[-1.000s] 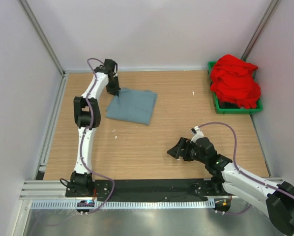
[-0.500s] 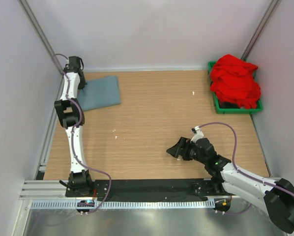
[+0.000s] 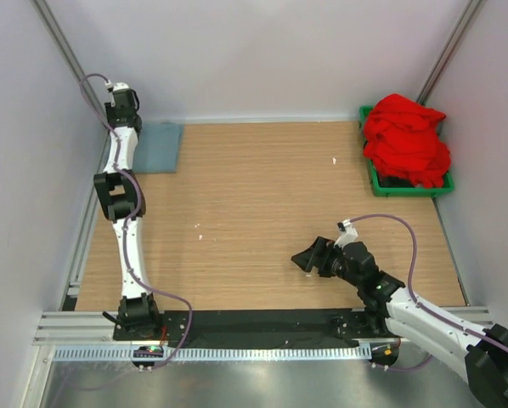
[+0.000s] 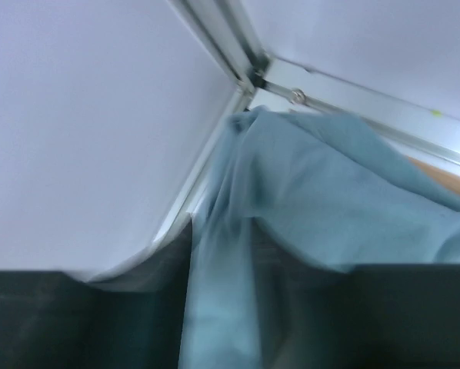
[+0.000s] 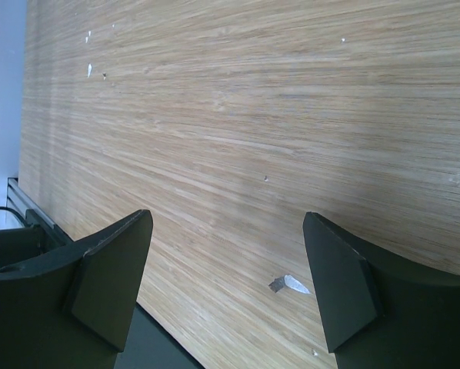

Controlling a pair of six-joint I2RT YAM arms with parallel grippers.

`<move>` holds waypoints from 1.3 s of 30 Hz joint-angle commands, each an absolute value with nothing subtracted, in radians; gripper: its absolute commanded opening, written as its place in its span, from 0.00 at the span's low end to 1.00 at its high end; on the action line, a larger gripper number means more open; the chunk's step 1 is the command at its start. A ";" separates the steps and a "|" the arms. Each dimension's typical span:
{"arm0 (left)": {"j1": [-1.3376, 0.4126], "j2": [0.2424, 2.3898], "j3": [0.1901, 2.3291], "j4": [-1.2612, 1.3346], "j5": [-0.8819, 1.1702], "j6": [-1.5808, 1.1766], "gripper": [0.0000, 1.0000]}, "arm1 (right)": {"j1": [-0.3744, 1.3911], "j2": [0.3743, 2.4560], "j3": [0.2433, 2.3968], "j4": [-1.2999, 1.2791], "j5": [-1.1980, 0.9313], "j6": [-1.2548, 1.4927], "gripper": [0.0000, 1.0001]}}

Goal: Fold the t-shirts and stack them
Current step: Neatly place the folded tshirt to the corner, then reset both grippers

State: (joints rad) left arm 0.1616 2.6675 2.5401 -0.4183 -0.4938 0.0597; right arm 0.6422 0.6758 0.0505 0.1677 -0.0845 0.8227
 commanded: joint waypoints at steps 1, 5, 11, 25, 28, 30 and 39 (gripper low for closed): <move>0.187 2.655 2.557 -0.204 -0.641 0.106 0.43 | 0.647 0.653 0.028 0.169 -0.037 0.833 0.86; 0.196 2.616 2.525 -0.158 -0.646 0.087 1.00 | 0.647 0.658 0.032 0.170 -0.032 0.833 0.86; 0.169 2.461 2.452 -0.179 -0.778 0.051 1.00 | 0.646 0.664 0.031 0.176 -0.035 0.830 0.86; -0.098 2.030 2.140 -0.442 -0.121 -0.414 1.00 | 0.653 0.664 0.025 0.184 -0.032 0.827 0.86; -0.101 1.994 2.094 -0.466 0.081 -0.610 1.00 | 0.657 0.673 0.029 0.181 -0.029 0.828 0.86; -0.123 1.952 2.062 -0.513 0.156 -0.618 1.00 | 0.658 0.675 0.032 0.178 -0.028 0.828 0.86; -0.474 1.481 1.808 -0.659 -0.423 -0.301 1.00 | 0.663 0.684 0.048 0.143 -0.005 0.842 0.91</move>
State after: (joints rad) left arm -0.3008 1.7611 1.8572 -0.6544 -0.1833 -0.4683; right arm 0.6556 0.6746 0.0498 0.1425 -0.0467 0.8295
